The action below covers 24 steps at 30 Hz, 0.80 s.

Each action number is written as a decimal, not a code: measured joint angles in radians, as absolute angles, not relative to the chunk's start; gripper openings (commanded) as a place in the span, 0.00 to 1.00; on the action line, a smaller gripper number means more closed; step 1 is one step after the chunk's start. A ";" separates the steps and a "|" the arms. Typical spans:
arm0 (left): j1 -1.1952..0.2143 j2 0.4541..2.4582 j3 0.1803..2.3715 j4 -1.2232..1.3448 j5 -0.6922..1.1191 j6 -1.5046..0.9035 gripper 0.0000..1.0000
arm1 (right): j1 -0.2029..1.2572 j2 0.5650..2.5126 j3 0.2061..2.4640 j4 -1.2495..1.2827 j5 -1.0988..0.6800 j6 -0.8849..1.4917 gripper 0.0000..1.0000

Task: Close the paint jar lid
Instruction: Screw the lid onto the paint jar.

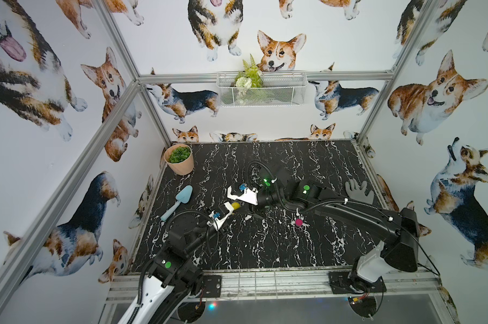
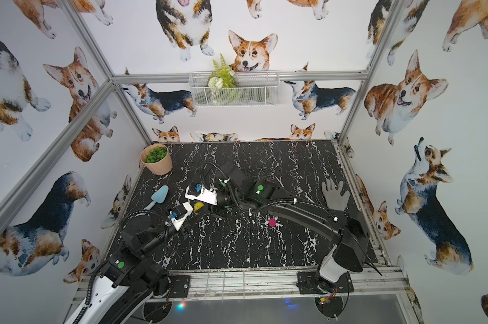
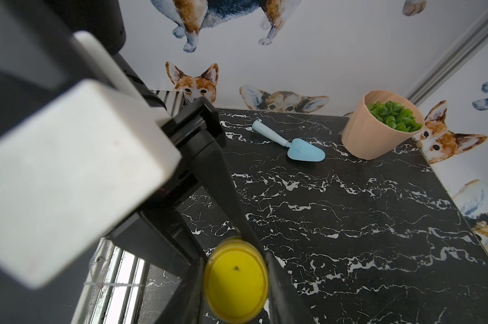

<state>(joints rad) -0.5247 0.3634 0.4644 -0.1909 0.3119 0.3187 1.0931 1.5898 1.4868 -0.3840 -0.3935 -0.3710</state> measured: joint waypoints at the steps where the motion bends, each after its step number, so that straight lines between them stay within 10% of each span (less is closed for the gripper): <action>1: -0.525 0.363 0.464 -0.192 0.311 0.319 0.30 | 1.093 1.590 1.487 -0.384 -0.392 -0.371 0.30; 24: -0.524 0.284 0.440 -0.240 0.169 0.323 0.29 | 1.152 1.628 1.446 -0.236 -0.231 -0.196 0.29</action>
<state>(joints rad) -0.5236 0.2836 0.4397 -0.2401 0.1688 0.3233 1.1522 1.6283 1.4460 -0.2359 -0.2306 -0.1959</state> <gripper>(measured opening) 0.333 0.320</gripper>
